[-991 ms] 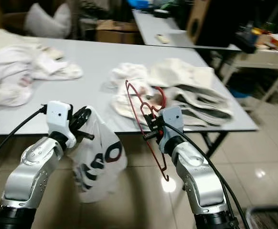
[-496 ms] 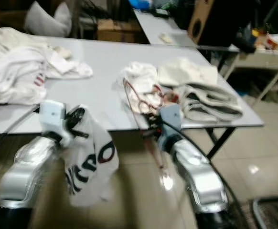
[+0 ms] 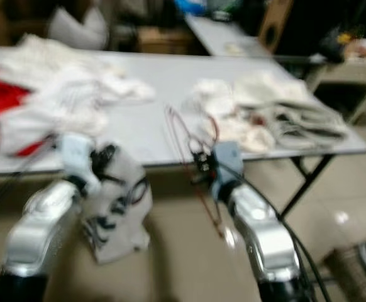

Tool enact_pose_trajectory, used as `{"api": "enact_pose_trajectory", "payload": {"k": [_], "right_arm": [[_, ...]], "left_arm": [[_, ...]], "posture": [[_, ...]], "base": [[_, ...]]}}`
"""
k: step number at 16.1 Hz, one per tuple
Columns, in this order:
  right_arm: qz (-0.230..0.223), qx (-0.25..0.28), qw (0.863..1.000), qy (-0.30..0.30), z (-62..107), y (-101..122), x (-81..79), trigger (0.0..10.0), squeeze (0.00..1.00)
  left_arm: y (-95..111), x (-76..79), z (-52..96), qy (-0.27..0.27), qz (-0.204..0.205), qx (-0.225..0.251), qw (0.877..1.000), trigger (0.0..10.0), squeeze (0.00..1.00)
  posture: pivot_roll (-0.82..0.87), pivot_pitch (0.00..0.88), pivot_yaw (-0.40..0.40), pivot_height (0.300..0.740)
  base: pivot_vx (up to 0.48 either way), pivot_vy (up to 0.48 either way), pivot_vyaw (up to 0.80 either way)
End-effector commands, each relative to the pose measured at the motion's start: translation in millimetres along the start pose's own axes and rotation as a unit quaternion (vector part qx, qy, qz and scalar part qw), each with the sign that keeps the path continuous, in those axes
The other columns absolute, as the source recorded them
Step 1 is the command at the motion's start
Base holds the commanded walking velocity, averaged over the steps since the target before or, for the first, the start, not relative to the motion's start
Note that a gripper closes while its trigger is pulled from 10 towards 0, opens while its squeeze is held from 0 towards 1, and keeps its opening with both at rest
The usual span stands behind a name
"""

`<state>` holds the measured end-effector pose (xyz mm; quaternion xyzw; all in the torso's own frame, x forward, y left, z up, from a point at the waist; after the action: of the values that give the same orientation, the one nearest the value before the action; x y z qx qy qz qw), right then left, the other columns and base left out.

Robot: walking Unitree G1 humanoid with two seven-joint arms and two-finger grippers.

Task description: Hang hanger

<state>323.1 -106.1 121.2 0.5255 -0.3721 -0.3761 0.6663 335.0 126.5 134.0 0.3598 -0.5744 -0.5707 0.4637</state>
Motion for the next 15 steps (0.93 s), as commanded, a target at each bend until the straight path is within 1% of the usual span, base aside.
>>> {"api": "enact_pose_trajectory", "payload": {"k": [1, 3, 6, 15], "right_arm": [[0.007, 0.018, 1.0, -0.003, -1.8, 11.2, 1.0, 10.0, 0.0], [0.008, 0.019, 1.0, -0.003, -2.2, 11.6, 0.7, 10.0, 0.0], [0.009, 0.018, 1.0, -0.003, -2.6, 11.5, 1.9, 10.0, 0.0], [0.009, 0.017, 1.0, -0.001, -3.0, 11.1, 1.5, 10.0, 0.0]], "left_arm": [[11.6, -2.5, -0.5, 0.001, -0.01, 0.017, 1.0, 10.0, 0.0], [9.6, -4.5, -0.5, 0.008, -0.013, 0.011, 1.0, 10.0, 0.0], [7.0, -4.9, -1.2, 0.013, -0.025, 0.005, 1.0, 10.0, 0.0], [9.8, -1.5, -1.7, 0.006, -0.023, 0.012, 1.0, 10.0, 0.0]], "posture": [[-0.03, 0.0, -0.085, 0.74], [-0.03, 0.0, -0.087, 0.74], [-0.03, 0.0, -0.088, 0.74], [-0.03, 0.0, -0.093, 0.74]], "base": [[0.0, 0.454, 0.0], [0.0, 0.339, 0.0], [0.0, 0.0, 0.0], [0.0, 0.0, 0.0]]}}
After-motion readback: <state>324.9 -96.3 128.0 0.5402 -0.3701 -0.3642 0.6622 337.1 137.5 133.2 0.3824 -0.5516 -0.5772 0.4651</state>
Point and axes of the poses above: a point about 5 cm out from each wrist's last joint towards the gripper, its own z axis pointing back from the gripper into the wrist, its own y axis along the axis of the wrist's last joint, x = y × z, the point moved 5 cm from there along -z, pointing out of the wrist towards the gripper, and after that the axes turned 8 degrees about z, right-handed, at the moved point
